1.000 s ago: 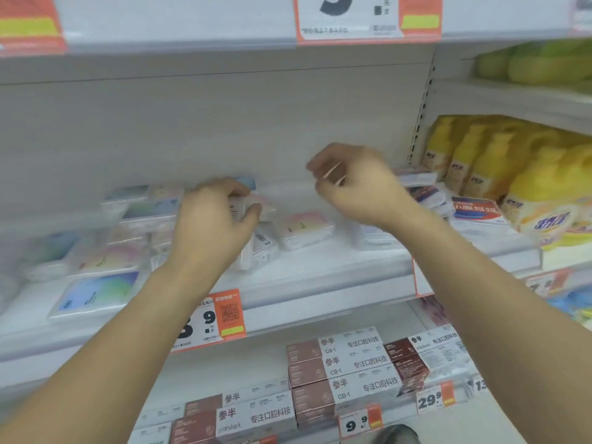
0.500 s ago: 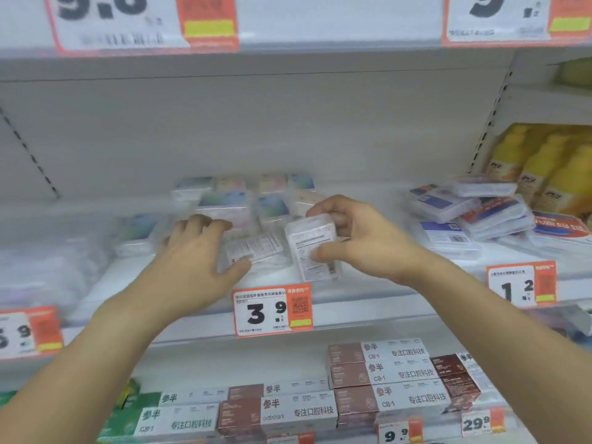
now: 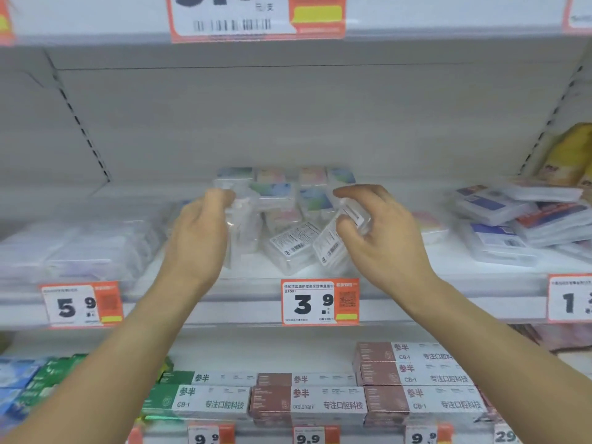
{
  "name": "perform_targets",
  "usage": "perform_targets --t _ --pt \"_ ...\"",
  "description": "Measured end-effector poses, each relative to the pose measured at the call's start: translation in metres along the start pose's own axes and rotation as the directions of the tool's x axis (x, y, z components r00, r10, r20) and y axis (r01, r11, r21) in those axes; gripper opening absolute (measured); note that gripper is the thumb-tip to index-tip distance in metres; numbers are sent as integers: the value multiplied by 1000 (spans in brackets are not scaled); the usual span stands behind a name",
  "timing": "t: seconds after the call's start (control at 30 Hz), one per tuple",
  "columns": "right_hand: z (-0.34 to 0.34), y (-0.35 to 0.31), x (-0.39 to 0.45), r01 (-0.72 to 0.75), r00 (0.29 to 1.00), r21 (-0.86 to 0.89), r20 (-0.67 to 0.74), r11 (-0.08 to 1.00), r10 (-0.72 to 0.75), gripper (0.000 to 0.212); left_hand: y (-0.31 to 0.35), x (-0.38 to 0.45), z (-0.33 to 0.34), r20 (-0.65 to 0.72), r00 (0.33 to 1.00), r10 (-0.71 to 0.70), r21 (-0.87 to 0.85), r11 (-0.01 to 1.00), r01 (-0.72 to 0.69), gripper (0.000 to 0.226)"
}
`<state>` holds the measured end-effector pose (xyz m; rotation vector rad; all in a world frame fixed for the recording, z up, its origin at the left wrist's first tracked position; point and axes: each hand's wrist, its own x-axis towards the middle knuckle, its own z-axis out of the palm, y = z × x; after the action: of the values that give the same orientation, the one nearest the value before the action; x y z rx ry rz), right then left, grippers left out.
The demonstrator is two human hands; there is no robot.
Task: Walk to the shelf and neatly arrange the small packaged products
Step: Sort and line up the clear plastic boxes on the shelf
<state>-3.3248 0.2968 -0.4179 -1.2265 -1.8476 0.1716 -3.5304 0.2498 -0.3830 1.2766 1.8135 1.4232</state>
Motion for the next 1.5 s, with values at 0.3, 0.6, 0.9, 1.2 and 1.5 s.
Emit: perform_targets --t 0.3,0.6,0.9,1.2,1.5 --pt "-22 -10 4 -380 882 296 402 876 246 52 -4 -1 21 268 960 -83 -268 951 157 86" --pt "-18 -1 7 -277 956 31 115 960 272 74 -16 5 29 211 972 103 48 992 -115 80" --pt "-22 14 8 -488 871 417 293 767 394 26 -18 -1 48 68 971 228 184 954 -237 64" --pt "-37 33 10 -422 905 512 186 748 383 32 -28 2 64 351 925 146 -152 984 -97 45" --pt "-51 53 8 -296 949 346 214 890 232 27 -16 -1 69 498 837 226 102 944 -315 44"
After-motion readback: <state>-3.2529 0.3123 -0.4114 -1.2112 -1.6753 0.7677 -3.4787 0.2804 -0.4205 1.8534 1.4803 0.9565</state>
